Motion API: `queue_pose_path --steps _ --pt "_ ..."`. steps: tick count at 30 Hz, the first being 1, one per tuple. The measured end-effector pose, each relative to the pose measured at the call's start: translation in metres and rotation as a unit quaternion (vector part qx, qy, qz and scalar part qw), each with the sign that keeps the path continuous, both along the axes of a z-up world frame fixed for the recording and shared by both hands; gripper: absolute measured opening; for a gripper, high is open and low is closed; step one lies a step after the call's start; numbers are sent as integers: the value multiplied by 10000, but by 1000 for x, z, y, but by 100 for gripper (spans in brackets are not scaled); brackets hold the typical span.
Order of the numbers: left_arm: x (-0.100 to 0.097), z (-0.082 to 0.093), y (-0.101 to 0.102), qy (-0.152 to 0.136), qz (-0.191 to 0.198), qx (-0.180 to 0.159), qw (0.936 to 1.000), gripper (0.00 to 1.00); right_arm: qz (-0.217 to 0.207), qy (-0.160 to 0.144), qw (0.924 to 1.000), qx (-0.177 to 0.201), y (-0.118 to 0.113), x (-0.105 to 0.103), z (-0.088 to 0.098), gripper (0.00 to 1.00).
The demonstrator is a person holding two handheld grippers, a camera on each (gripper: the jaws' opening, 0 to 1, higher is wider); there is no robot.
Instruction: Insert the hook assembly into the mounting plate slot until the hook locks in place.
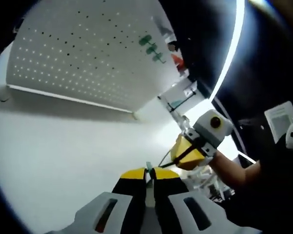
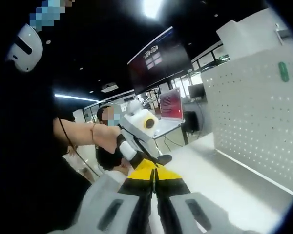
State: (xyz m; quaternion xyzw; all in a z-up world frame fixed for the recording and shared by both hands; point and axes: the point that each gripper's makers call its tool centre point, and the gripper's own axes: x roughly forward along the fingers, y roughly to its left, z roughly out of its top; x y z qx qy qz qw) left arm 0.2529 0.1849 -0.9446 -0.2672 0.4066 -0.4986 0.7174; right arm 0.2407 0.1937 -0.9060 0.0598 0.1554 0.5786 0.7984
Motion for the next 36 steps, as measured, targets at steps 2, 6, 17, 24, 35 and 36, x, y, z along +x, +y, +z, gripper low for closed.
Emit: queue_pose_path --steps 2,6,17,24,35,36 --pt "3 1 1 77 104 -58 9999 2 16 -13 10000 -58 0 -2 -3 0" --pt "2 1 -2 -77 80 39 9999 1 -28 -3 10000 -90 1 -2 -5 0" --pt "18 -6 2 -477 364 448 9972 1 -896 397 9952 -83 -26 26 -6 7" --pt "38 -6 12 -1069 748 736 9887 1 -1589 1421 9770 59 -55 38 -17 19" --pt "51 15 4 -2208 823 762 9689 1 -2477 3177 9051 1358 -52 31 -31 19" --pt "51 17 2 -2261 822 739 9678 1 -2495 3293 8995 1421 -51 30 -32 18"
